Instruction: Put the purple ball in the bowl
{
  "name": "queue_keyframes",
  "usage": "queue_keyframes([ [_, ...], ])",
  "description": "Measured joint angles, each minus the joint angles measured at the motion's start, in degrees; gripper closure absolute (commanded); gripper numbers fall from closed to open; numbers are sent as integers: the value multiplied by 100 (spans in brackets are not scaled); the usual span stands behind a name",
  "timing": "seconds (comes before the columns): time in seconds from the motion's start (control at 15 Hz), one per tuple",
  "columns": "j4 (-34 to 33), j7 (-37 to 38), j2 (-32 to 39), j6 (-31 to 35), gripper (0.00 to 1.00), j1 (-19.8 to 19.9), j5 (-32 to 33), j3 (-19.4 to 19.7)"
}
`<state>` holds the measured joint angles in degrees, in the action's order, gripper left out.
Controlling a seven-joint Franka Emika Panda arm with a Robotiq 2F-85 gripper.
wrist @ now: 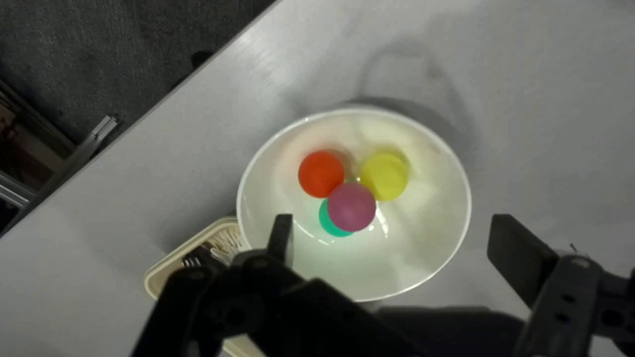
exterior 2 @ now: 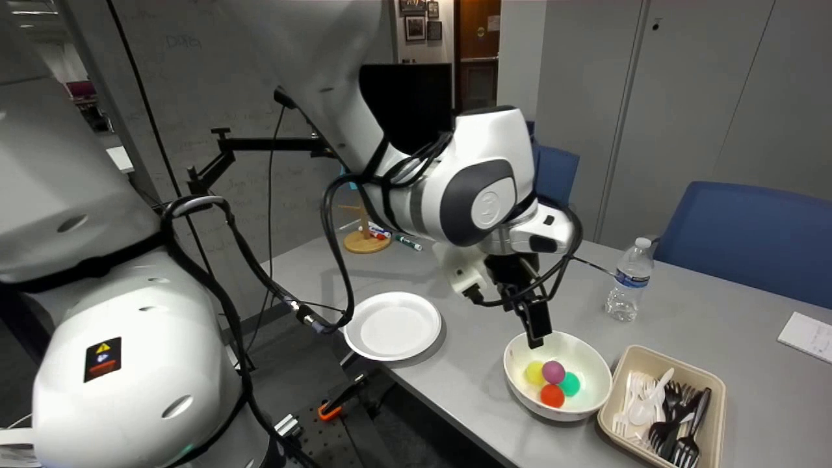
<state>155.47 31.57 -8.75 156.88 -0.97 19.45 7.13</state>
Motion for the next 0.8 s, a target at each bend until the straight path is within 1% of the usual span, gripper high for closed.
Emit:
queue_keyframes([
  [0.13,388,45,-430,-4,0,36,-120,-356],
  [0.27,299,45,-526,-29,0,35,-296,-593],
  [0.8,246,44,-492,-31,0,46,-325,-635],
])
